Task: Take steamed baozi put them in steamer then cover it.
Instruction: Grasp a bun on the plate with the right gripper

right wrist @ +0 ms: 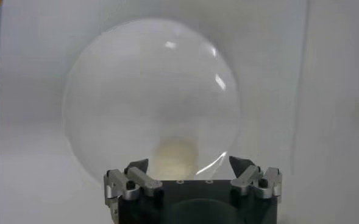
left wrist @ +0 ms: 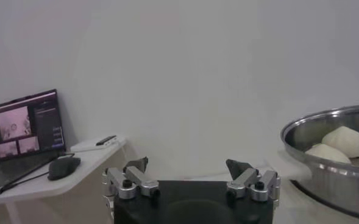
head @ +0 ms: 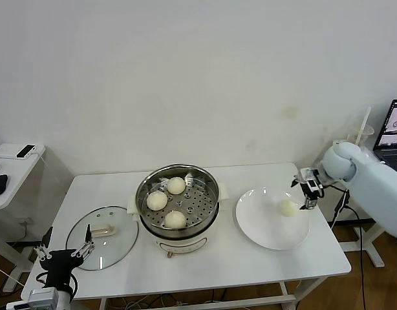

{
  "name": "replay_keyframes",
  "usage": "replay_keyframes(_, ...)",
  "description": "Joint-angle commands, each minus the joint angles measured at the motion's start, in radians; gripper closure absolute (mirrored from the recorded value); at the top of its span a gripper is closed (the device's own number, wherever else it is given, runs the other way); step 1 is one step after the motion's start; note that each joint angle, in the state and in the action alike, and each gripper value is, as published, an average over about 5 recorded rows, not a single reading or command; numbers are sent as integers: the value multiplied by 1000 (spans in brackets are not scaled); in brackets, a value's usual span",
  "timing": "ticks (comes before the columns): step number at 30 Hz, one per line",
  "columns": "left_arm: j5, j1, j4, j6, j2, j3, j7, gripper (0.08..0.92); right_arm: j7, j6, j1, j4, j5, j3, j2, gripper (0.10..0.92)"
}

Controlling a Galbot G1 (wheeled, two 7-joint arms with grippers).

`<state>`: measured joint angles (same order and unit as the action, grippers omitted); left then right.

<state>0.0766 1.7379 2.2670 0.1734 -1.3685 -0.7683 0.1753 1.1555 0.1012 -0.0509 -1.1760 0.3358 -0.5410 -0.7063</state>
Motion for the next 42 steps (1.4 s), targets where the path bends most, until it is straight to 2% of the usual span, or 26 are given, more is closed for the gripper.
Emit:
replay_keyframes(1,0,0,-4,1,-1,-2,-1,177,-24,-19,-102,192,112,103,-113,203)
replay_keyframes(17,6,0,-21,-5,2,-16,0,177,-54,-29,-95,367,194,140,-244,203)
replay_keyframes(33,3,-9,-27,-7,-1,-10,2,177,-80,-12,-88,404,192,148,-280,203)
replay_keyframes(36,1,-7,-26,-8,-2,-10,2,177,-77,-10,-85,403,189,147,-278,219)
replay_keyframes(42,2,-4,-21,-9,-2,-11,3,177,-51,-6,-82,388,182,138,-270,308)
